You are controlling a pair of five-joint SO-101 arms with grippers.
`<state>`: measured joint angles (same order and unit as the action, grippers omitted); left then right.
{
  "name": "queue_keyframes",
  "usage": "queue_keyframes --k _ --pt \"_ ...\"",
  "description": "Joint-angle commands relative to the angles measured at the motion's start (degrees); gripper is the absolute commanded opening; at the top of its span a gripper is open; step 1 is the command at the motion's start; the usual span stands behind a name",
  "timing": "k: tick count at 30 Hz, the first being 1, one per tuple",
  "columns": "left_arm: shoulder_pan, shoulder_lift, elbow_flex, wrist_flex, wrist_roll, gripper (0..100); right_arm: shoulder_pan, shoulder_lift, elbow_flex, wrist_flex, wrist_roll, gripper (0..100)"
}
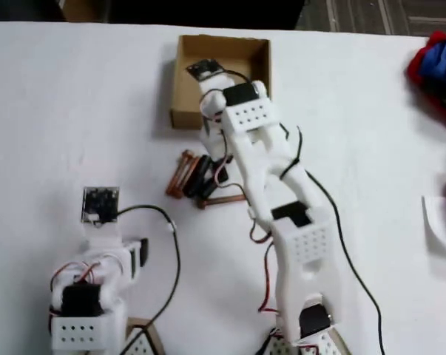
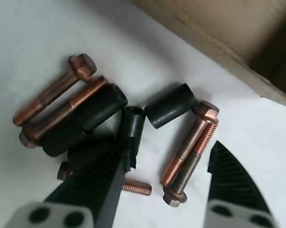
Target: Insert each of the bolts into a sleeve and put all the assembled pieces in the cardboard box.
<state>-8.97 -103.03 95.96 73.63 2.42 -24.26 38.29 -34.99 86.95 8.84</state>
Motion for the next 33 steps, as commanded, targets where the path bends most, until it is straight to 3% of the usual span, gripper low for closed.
queue_keyframes --k 1,16,24,33 --pt "0.4 0.2 1.2 -1.0 -0.6 22 -0.2 3.2 -6.3 0.3 -5.3 24.5" --pt "0.4 0.2 1.2 -1.0 -0.6 22 -0.8 13.8 -17.3 2.2 -21.7 24.4" --pt "0.4 0.2 1.2 -1.0 -0.6 22 -2.2 17.5 -17.5 1.5 -22.4 24.2" --pt "0.4 0.2 1.2 -1.0 -0.6 22 -2.0 22.0 -25.3 1.8 -22.5 1.5"
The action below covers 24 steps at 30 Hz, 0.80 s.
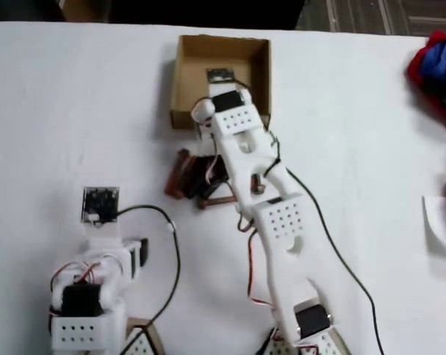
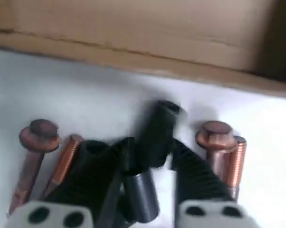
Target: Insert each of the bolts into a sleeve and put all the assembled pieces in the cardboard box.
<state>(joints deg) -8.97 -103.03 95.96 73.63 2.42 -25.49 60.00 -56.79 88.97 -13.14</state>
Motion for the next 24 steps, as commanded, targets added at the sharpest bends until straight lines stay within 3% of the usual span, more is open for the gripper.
queue_keyframes --k 1,6,13,24 --pt "0.4 0.2 1.2 -1.0 -0.6 22 -0.7 0.7 -4.5 -0.2 -0.5 2.2" --pt "0.4 0.2 1.2 -1.0 -0.6 22 -0.7 2.2 -7.1 -0.2 -0.3 8.6" --pt "0.4 0.2 1.2 -1.0 -0.6 22 0.8 2.9 -7.1 -0.5 -0.2 25.0" --pt "0.4 0.2 1.2 -1.0 -0.6 22 2.9 2.9 -7.1 -7.2 0.6 19.0"
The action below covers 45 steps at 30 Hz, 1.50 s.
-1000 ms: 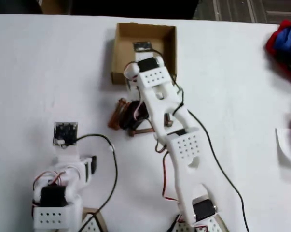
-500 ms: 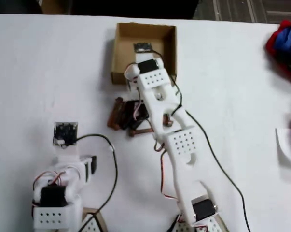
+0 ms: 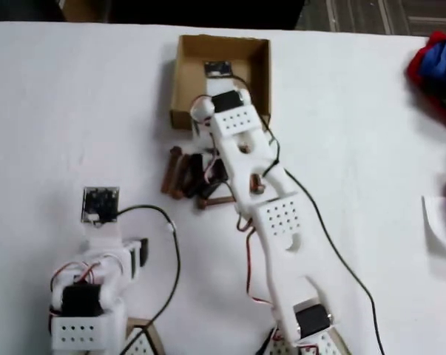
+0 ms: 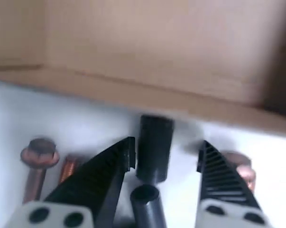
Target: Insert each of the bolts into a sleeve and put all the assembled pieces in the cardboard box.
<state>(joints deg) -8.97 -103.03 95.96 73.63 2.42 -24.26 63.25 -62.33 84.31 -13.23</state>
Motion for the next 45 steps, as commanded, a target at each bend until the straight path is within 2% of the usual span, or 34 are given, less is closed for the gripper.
queue_keyframes --k 1,5,21,25,26,33,36,39,45 --pt "0.4 0.2 1.2 -1.0 -0.6 22 1.5 -0.3 -1.6 -3.0 2.4 18.1" --pt "0.4 0.2 1.2 -1.0 -0.6 22 0.0 -0.2 -1.1 -3.0 6.2 16.5" --pt "0.4 0.2 1.2 -1.0 -0.6 22 -0.2 1.0 -1.2 2.5 6.5 15.9" --pt "0.4 0.2 1.2 -1.0 -0.6 22 -0.1 1.9 -1.6 2.4 6.2 0.5" --pt "0.4 0.2 1.2 -1.0 -0.6 22 -0.2 1.9 -1.6 2.5 6.2 3.3" --pt "0.4 0.2 1.2 -1.0 -0.6 22 0.0 0.5 -5.2 10.8 6.5 2.2" --pt "0.4 0.2 1.2 -1.0 -0.6 22 0.0 -2.9 -10.8 17.4 6.6 2.2" --pt "0.4 0.2 1.2 -1.0 -0.6 22 1.8 -10.2 -9.6 17.4 8.5 2.2" --pt "0.4 0.2 1.2 -1.0 -0.6 22 5.6 -34.7 9.8 17.1 19.3 2.2"
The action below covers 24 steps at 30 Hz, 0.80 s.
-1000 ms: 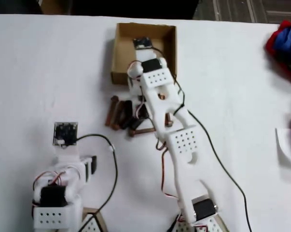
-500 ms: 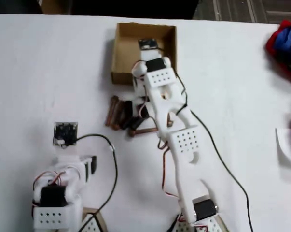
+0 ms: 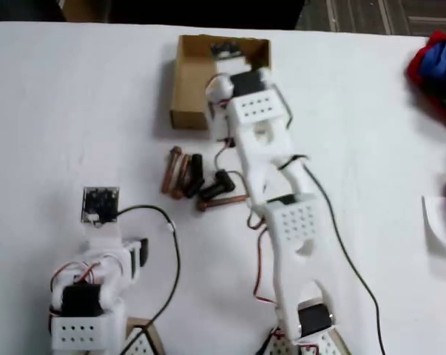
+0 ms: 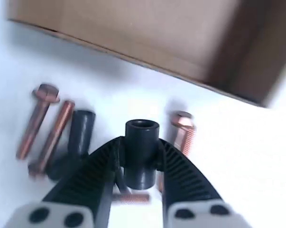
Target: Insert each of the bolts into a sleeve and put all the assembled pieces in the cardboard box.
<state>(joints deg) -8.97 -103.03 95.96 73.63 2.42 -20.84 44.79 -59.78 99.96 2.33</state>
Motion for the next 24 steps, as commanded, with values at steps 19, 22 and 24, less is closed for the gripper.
queue_keyframes --k 19,22,24 --pt "-11.9 -0.1 0.1 -21.6 -9.1 22 16.9 -78.4 94.0 -23.3 5.8 2.2" --pt "-24.5 -0.1 -0.3 -32.6 -16.1 22 17.4 -81.8 104.4 -29.9 5.8 2.1" --pt "-29.2 -0.1 0.2 -35.0 -20.0 22 17.5 -82.3 108.7 -33.5 5.9 2.1"
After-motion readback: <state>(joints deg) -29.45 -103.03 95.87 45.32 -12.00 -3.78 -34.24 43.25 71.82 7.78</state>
